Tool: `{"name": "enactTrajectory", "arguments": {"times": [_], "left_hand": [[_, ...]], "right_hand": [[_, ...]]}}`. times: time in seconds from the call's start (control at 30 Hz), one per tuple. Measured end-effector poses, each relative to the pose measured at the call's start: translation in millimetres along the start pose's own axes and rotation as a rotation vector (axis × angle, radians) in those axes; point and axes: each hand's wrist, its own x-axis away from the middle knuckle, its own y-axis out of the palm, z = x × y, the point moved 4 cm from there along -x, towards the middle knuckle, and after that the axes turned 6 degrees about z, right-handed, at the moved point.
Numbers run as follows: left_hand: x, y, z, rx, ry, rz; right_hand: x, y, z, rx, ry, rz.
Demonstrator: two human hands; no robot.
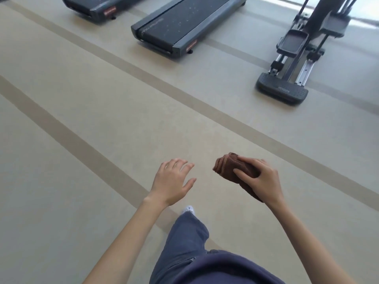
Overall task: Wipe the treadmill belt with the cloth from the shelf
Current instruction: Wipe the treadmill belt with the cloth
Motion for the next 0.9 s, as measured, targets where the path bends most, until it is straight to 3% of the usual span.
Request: {"name": "enactTrajectory", "arguments": {"times": [0.17,0.57,0.9], "left_hand": [[-81.4,-3.2,-47.9,-0.002,0.049,0.012],[-197.5,28.8,-122.7,0.007,0.016,-0.027],[-378.3,24.7,-175.9,-0.043,-0.031,0.014]], "right_hand": [[-75.4,17.4,-20.4,0.049,-0.059,0.057],[-218.6,73.5,-15.4,0.042,-0.118,-0.03],[-412.2,87.5,-8.4,-0.029,-0.165,-0.036]]}}
